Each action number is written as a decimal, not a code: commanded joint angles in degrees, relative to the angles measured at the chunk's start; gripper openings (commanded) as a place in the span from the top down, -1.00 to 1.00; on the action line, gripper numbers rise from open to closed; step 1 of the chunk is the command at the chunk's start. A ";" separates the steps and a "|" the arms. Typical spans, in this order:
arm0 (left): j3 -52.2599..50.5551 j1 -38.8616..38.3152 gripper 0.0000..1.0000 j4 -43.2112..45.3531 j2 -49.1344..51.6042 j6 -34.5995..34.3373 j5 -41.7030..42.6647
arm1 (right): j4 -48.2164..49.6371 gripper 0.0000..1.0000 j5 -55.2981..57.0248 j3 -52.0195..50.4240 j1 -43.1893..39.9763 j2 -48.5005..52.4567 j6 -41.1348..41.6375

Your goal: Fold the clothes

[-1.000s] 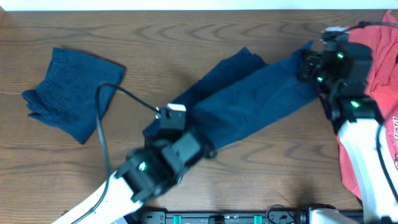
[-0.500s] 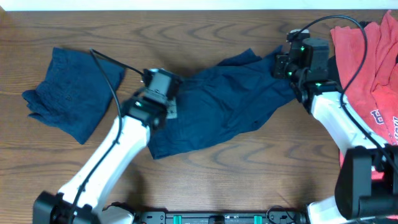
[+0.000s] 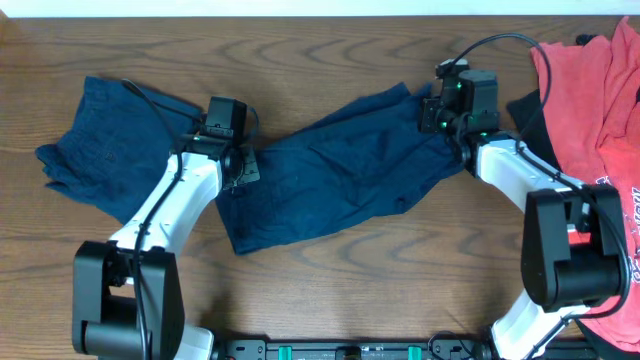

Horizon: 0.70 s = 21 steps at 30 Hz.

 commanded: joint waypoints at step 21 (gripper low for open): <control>-1.11 4.50 -0.42 -9.44 -2.16 0.72 12.66 | -26.05 -0.04 5.46 0.72 -0.39 -0.61 -0.74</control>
